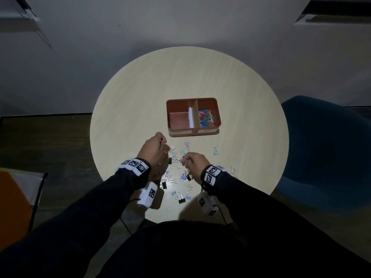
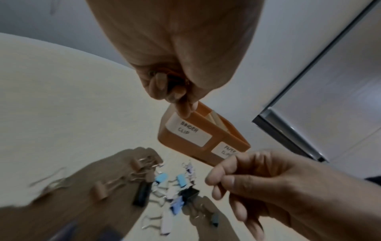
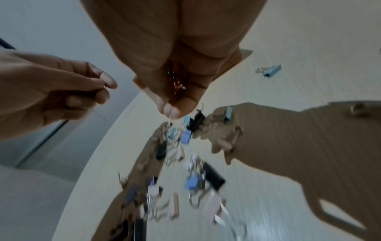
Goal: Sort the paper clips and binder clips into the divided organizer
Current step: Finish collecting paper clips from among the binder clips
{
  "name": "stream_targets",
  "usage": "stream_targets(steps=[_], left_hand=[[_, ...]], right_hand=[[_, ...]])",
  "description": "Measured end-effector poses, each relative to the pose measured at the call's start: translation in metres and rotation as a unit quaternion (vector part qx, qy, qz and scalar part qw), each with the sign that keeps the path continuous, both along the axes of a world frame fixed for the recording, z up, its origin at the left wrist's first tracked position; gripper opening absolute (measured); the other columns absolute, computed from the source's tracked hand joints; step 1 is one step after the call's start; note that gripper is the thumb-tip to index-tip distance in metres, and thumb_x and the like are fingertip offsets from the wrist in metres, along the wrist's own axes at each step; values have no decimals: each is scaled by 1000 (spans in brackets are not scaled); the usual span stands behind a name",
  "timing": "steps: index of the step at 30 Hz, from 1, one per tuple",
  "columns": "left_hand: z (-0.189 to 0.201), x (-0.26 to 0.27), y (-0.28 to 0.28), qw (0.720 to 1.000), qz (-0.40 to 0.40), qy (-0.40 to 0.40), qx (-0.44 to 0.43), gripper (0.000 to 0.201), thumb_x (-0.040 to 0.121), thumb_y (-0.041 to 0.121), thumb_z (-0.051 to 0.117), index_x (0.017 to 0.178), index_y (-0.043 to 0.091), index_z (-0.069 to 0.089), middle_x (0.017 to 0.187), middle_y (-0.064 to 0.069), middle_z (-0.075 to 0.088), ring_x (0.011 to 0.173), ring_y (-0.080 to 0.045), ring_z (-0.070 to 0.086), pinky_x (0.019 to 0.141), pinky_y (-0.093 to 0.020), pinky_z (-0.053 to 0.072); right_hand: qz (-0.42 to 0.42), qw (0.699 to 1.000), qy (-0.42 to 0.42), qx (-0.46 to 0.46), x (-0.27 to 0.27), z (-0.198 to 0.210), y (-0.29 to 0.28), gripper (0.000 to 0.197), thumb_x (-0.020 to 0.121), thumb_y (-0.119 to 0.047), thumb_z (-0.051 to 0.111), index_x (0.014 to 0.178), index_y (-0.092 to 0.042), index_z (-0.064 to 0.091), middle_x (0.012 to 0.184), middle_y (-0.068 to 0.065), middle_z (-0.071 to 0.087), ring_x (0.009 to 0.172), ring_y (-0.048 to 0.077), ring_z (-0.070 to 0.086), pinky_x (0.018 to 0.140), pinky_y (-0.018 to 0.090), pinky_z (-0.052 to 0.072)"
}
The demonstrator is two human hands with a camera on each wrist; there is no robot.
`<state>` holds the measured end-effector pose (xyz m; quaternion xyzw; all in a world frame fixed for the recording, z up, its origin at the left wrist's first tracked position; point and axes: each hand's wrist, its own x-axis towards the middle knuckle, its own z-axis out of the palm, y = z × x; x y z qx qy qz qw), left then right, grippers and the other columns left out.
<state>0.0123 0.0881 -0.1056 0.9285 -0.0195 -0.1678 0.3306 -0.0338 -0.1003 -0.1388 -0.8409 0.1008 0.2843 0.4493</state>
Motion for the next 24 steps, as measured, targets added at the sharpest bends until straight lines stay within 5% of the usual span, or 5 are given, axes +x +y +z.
stream_targets(steps=[5, 9, 14, 18, 24], left_hand=[[17, 19, -46, 998, -56, -26, -16, 13, 101, 14, 38, 98, 10, 49, 85, -9, 62, 76, -30, 57, 64, -34, 41], [30, 44, -86, 996, -77, -44, -24, 8, 97, 10, 41, 94, 13, 48, 86, -8, 60, 76, -27, 56, 66, -33, 41], [47, 83, -131, 991, -127, -44, 23, 19, 93, 1, 41, 108, 7, 50, 98, -18, 64, 90, -34, 61, 66, -36, 39], [48, 112, -153, 986, -132, 1, 103, 36, 89, -1, 50, 125, 3, 45, 121, -21, 57, 112, -37, 54, 83, -40, 45], [37, 124, -163, 974, -155, 48, 157, 47, 90, 4, 56, 134, 6, 41, 132, -23, 47, 123, -40, 47, 96, -45, 41]], right_hand=[[-53, 998, -39, 18, 29, 30, -31, 29, 93, -8, 43, 87, -21, 68, 68, 4, 62, 51, 17, 53, 51, 31, 50], [-79, 994, -73, 10, 59, 55, -58, 28, 95, -7, 42, 93, -18, 68, 74, 10, 66, 55, 18, 58, 55, 42, 58], [-90, 988, -118, -52, 104, 67, -85, 22, 96, -7, 48, 97, -17, 67, 76, 5, 69, 56, 14, 65, 57, 26, 55], [-74, 986, -123, -86, 134, 67, -91, 24, 95, -6, 47, 102, -16, 68, 88, 8, 73, 75, 22, 72, 72, 30, 59], [42, 978, -91, -183, 155, 62, -86, 29, 94, -10, 54, 123, -14, 57, 122, 11, 63, 107, 30, 61, 76, 26, 40]])
